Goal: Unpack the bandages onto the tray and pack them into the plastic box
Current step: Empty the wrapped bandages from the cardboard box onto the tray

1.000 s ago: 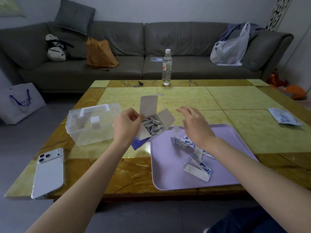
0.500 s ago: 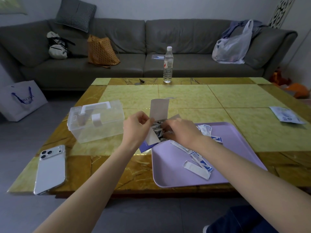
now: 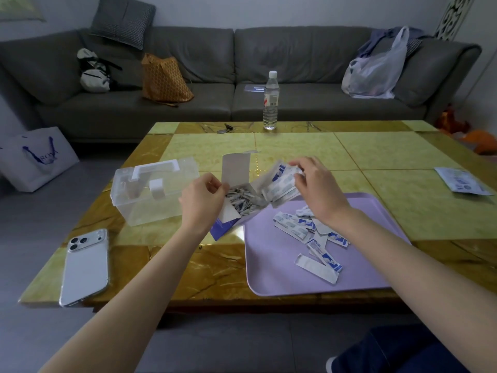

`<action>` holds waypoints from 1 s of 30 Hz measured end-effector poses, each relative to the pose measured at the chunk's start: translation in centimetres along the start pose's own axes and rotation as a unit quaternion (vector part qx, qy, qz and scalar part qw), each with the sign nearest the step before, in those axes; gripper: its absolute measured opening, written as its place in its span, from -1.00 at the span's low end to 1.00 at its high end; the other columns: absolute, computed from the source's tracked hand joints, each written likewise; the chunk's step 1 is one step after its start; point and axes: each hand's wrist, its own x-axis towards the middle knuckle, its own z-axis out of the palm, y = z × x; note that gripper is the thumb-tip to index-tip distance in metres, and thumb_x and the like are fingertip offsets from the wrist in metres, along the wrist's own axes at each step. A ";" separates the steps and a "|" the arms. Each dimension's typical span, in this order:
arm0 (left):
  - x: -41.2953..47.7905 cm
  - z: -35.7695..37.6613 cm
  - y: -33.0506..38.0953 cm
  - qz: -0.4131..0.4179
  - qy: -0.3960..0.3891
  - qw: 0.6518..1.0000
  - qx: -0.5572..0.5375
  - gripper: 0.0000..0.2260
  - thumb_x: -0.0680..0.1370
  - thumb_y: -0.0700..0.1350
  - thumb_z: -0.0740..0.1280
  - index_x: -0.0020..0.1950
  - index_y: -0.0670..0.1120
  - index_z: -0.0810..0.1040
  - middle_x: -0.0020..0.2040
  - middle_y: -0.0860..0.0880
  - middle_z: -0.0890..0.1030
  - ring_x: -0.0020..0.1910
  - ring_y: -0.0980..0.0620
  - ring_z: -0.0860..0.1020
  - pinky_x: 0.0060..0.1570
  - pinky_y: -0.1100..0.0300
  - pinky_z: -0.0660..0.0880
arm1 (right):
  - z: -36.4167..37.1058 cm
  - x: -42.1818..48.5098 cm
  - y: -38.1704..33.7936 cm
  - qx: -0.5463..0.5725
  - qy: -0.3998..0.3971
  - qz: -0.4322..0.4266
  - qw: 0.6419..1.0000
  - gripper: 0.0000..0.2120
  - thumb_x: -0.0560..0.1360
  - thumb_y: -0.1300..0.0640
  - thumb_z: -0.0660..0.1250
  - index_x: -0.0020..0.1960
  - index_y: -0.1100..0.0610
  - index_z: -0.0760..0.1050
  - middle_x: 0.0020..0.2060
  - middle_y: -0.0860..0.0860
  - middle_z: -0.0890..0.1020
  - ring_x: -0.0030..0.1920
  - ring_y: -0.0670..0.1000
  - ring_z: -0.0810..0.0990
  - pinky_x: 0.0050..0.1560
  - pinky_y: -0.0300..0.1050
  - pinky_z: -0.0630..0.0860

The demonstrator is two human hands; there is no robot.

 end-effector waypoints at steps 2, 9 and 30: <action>0.2 -0.1 -0.2 -0.003 0.004 1.000 0.002 -0.81 0.51 -0.07 0.36 -0.30 -0.03 0.47 -0.37 0.10 0.52 -0.26 -0.02 0.51 -0.06 -0.07 0.46 | -0.4 -0.1 0.6 -0.006 0.008 0.006 1.000 -0.65 0.54 0.37 0.17 0.31 0.20 0.38 0.17 0.12 0.51 0.08 0.08 0.55 0.09 -0.01 0.51; 0.5 -0.1 0.4 -0.005 0.004 1.000 0.002 -0.79 0.51 -0.07 0.36 -0.32 0.03 0.44 -0.36 0.10 0.52 -0.24 -0.04 0.53 0.03 -0.19 0.47 | 0.0 -0.9 1.8 -0.005 -0.076 -0.001 0.997 -0.68 0.50 0.37 0.25 0.24 0.19 0.43 0.08 0.11 0.60 0.05 0.08 0.59 0.03 0.03 0.56; -1.2 2.2 2.4 0.020 -0.047 0.998 -0.031 -0.86 0.49 -0.10 0.38 -0.24 -0.11 0.53 -0.36 0.09 0.50 -0.30 0.04 0.47 -0.23 0.13 0.39 | 1.6 -1.9 -0.7 -0.120 -0.154 -0.068 0.978 -0.76 0.56 0.13 0.23 0.22 0.11 0.45 0.16 0.00 0.51 0.08 0.08 0.54 -0.17 -0.13 0.40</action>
